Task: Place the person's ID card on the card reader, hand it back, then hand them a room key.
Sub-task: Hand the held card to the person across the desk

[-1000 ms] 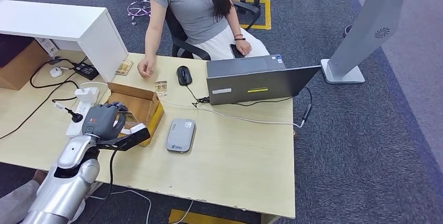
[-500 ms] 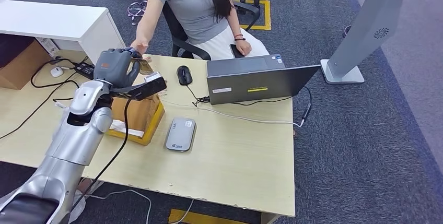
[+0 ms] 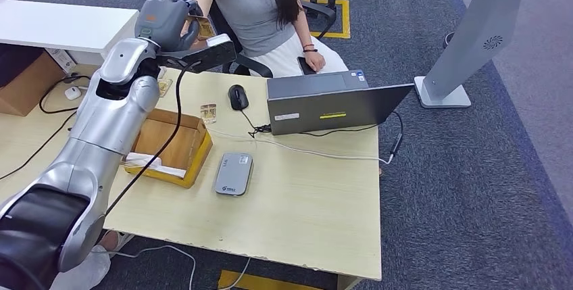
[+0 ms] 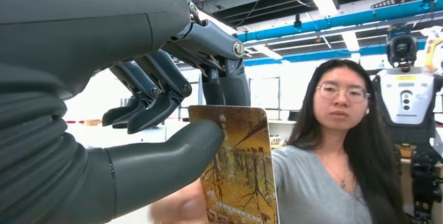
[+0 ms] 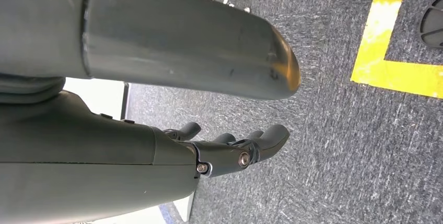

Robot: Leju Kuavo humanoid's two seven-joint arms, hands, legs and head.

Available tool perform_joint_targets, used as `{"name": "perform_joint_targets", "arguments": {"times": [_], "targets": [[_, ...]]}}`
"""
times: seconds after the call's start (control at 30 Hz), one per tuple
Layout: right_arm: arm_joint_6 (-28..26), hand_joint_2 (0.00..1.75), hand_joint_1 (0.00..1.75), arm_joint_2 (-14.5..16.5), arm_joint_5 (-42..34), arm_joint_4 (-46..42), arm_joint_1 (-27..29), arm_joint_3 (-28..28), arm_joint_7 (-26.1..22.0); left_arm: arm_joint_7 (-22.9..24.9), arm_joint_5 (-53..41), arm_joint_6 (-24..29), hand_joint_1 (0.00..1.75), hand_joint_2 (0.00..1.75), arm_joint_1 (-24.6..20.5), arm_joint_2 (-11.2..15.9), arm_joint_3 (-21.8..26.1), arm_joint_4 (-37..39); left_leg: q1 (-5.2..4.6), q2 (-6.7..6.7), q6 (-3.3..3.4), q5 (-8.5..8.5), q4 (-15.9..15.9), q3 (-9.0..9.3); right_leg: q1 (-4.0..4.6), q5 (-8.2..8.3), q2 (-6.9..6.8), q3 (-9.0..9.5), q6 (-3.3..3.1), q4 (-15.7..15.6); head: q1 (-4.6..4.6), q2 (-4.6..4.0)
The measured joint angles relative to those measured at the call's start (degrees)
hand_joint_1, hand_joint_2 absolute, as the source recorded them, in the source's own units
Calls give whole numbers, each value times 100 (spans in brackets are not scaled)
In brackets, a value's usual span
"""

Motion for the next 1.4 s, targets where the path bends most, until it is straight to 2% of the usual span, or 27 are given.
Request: {"name": "perform_joint_targets", "arguments": {"times": [0.27,0.3,0.4,0.43,0.6,1.4], "targets": [[3,0,0,0,4,0,-1,0,7,2,4,15,175,175,-96,-68,-76,145,1,1,0,0,-1,0,0,0,2,-2,0,1,-1,1],[4,0,0,0,9,0,-1,1,15,2,3,19,154,175,-96,-69,-92,155,1,1,0,0,-1,-1,0,0,1,-2,0,1,0,1],[10,0,0,-1,27,0,-1,6,50,34,-22,110,23,44,-69,-61,-140,170,1,1,0,0,-1,-2,0,0,1,-1,0,2,1,0],[10,0,0,-1,31,0,-1,7,57,57,-34,176,0,0,-49,-55,-150,172,1,1,0,0,-1,-2,0,0,1,-1,0,2,1,0],[10,0,0,-2,32,0,-1,9,74,134,-52,413,0,0,101,-18,-160,191,1,0,0,0,-1,-3,0,0,1,-1,0,2,-1,0],[0,0,0,-4,17,0,2,11,133,162,16,615,0,0,549,140,-160,185,1,-1,0,0,-1,-5,0,0,0,-1,0,2,0,0]]}}
